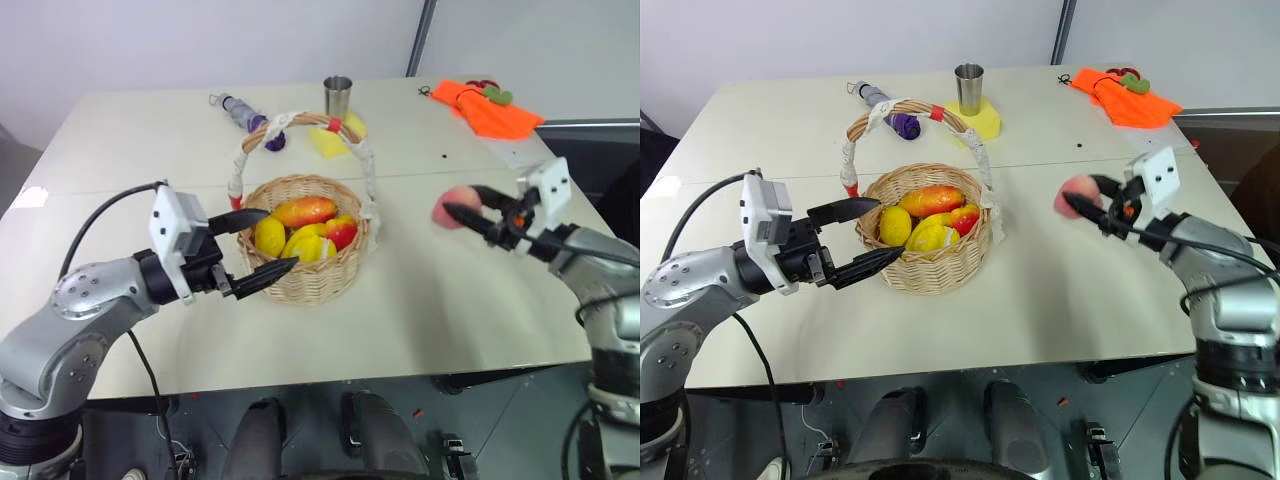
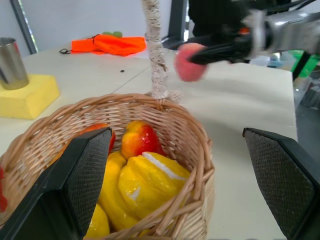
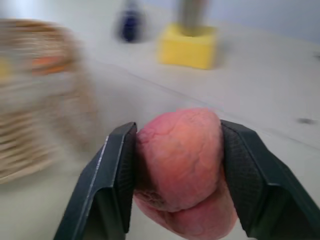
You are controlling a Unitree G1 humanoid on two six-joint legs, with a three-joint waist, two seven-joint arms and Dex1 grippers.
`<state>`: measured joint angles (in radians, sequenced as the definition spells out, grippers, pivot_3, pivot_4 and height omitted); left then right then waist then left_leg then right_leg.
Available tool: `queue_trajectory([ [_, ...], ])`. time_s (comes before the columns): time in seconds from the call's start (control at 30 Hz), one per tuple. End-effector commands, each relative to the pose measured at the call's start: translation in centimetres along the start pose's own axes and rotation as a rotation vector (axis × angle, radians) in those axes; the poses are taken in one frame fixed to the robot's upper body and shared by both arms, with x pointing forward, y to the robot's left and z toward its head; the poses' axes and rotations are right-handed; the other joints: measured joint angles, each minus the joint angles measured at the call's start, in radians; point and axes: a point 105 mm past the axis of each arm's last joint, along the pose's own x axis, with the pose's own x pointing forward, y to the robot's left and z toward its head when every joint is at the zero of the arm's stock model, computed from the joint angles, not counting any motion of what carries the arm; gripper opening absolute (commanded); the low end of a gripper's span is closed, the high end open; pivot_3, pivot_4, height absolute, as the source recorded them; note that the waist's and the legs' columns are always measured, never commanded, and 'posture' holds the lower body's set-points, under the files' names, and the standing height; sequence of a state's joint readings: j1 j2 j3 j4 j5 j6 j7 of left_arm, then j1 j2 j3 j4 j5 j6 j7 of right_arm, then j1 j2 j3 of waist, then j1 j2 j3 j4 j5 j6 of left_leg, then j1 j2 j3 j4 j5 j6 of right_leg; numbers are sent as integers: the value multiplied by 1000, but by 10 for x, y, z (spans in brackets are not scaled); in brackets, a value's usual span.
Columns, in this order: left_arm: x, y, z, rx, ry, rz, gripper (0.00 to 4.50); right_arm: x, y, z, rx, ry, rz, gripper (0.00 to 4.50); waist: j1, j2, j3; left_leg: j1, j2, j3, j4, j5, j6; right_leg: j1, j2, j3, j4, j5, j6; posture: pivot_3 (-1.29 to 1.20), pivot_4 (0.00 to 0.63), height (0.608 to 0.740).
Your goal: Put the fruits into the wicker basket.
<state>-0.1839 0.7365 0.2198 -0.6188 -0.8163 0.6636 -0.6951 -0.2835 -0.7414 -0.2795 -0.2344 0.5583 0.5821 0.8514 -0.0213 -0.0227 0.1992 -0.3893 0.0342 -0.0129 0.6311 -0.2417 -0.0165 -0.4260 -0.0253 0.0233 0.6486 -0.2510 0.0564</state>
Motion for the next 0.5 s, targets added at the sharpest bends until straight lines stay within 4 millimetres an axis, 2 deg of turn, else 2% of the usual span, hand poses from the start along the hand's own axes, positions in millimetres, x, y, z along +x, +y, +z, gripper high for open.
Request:
queue_trajectory([
  [0.03,-7,7,7,34,-30,23,4500,1,48,40,-38,-99,232,2076,0,0,0,0,0,0,0,0,0,0,0,0,0,0,-1,0,150,740],
  [0.07,-10,10,6,29,-30,39,4500,8,63,47,-43,-113,288,2076,0,0,0,0,0,0,1,0,0,0,0,0,0,1,-1,0,150,740],
  [0.13,-18,15,5,20,-30,61,4500,24,79,53,-70,-122,316,2076,-1,0,0,0,0,1,1,0,0,0,0,0,0,1,-1,0,150,740],
  [0.3,-32,18,0,13,-17,88,4500,77,89,60,-122,-120,227,2076,-1,-1,-1,-1,0,0,1,0,0,-1,0,0,0,1,-2,0,150,740],
  [0.43,-35,18,-2,5,-17,105,4500,102,97,60,-80,-119,206,2076,10,-2,-1,-4,-1,0,0,0,0,-2,-2,0,-2,2,-4,0,150,740],
  [0.5,-35,15,-4,0,-18,112,4500,105,109,59,-101,-122,240,2973,10,-1,-1,-4,-1,1,0,0,0,-2,-3,0,-3,2,-4,0,150,740],
])
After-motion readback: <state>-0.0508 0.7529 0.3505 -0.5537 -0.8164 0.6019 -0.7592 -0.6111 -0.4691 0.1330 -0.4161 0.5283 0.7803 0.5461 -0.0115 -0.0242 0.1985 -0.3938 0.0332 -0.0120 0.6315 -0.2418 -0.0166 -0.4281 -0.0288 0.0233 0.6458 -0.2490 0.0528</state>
